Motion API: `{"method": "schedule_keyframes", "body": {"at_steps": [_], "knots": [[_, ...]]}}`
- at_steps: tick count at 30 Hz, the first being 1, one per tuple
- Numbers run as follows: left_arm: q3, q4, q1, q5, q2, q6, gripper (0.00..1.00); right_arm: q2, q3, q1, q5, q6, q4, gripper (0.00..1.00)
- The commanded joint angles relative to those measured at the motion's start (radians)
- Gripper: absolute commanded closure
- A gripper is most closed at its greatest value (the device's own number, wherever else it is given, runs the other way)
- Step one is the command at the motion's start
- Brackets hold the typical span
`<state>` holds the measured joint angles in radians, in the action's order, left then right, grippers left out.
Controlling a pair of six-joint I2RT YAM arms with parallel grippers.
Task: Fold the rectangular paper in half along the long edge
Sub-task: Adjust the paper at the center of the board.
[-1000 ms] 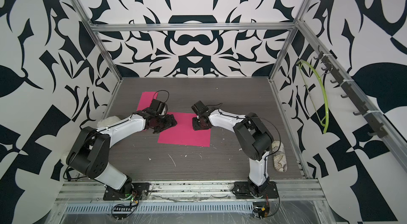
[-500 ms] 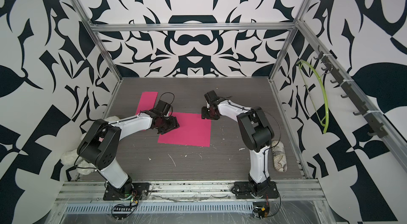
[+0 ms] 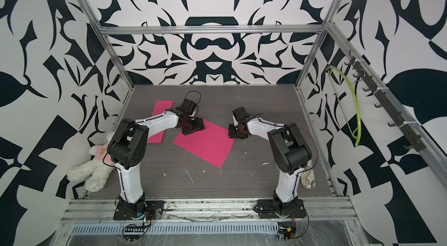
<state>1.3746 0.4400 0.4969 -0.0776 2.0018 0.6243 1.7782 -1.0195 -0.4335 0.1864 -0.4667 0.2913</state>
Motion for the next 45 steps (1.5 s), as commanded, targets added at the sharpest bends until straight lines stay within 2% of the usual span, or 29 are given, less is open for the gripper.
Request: {"method": "schedule_keyframes", "body": {"at_steps": [1, 6, 10, 13, 20, 22, 25, 29, 34, 40, 45], "knots": [[0.102, 0.096, -0.009, 0.02, 0.111, -0.063, 0.22, -0.083, 0.111, -0.011, -0.011, -0.052, 0.057, 0.59], [0.309, 0.154, -0.005, -0.049, 0.254, -0.084, 0.19, -0.214, 0.211, -0.071, 0.024, -0.117, 0.052, 0.59], [0.348, 0.138, 0.021, -0.064, 0.267, -0.081, 0.16, -0.343, 0.212, -0.077, -0.035, -0.111, 0.085, 0.58], [0.289, 0.078, 0.032, -0.048, 0.184, -0.071, 0.0, -0.352, 0.134, -0.059, -0.058, -0.05, 0.121, 0.47], [0.048, -0.064, 0.053, 0.057, -0.145, -0.008, 0.01, -0.135, -0.126, -0.035, -0.006, 0.059, 0.136, 0.22], [-0.046, -0.106, 0.063, 0.095, -0.24, 0.025, 0.01, -0.06, -0.207, -0.036, 0.011, 0.071, 0.14, 0.19], [-0.187, -0.15, 0.082, 0.141, -0.373, 0.078, 0.01, 0.066, -0.324, -0.037, 0.077, 0.066, 0.116, 0.2], [-0.344, -0.163, 0.125, 0.202, -0.506, 0.133, 0.01, 0.244, -0.482, -0.049, 0.15, 0.042, 0.111, 0.3], [-0.491, -0.184, 0.146, 0.231, -0.619, 0.197, 0.01, 0.386, -0.597, -0.05, 0.187, -0.004, 0.106, 0.36], [-0.488, -0.134, 0.146, 0.225, -0.618, 0.164, 0.01, 0.401, -0.539, -0.048, 0.164, -0.03, 0.066, 0.4], [-0.467, -0.143, 0.146, 0.213, -0.584, 0.161, 0.01, 0.298, -0.387, -0.047, 0.12, -0.035, 0.027, 0.4]]}}
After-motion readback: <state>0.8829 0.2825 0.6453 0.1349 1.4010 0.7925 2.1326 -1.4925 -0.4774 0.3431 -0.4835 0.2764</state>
